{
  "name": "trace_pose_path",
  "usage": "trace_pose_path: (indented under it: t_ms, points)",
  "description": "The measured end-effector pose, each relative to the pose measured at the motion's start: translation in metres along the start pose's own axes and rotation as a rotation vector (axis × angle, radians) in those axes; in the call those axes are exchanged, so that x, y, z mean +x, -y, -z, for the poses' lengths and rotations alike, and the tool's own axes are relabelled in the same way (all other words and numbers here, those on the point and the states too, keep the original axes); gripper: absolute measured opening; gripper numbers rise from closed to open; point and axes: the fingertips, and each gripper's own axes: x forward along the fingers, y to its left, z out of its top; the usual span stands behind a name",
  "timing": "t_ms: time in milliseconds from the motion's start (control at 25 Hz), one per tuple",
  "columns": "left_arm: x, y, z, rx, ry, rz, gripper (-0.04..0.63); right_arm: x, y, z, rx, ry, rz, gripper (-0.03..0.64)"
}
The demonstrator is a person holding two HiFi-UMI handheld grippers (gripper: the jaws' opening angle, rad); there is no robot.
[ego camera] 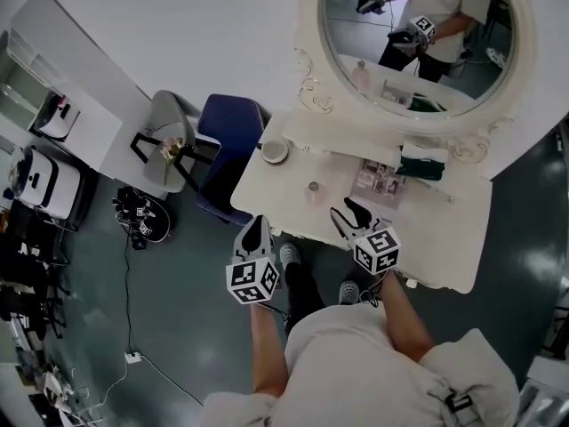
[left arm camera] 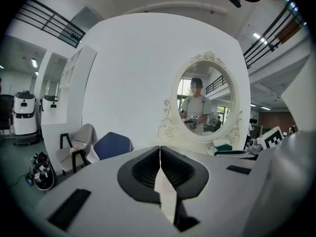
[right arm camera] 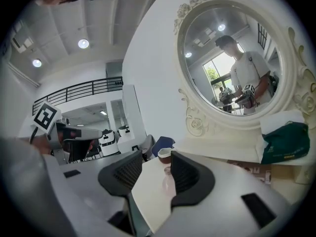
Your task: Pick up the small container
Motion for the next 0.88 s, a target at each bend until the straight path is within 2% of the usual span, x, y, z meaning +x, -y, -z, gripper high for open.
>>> trace_pose_path:
  t_ms: [280, 480, 600, 880]
  points:
    - [0.037, 0.001, -0.016, 0.01, -0.012, 0.074, 0.029, 0.038, 0.013, -0.008, -0.094, -0.015, 0.049, 0.17]
    - [0.035, -0.006, -0.022, 0.009, -0.017, 0.072, 0.029, 0.077, 0.007, -0.006, -0.185, -0.053, -0.022, 0.17]
    - [0.031, -0.011, -0.017, 0.002, -0.024, 0.062, 0.029, 0.1, 0.01, 0.006, -0.245, -0.099, -0.047, 0.17]
    - [0.02, -0.025, -0.008, -0.005, -0.038, 0.03, 0.029, 0.134, 0.028, 0.054, -0.262, -0.22, -0.052, 0.176]
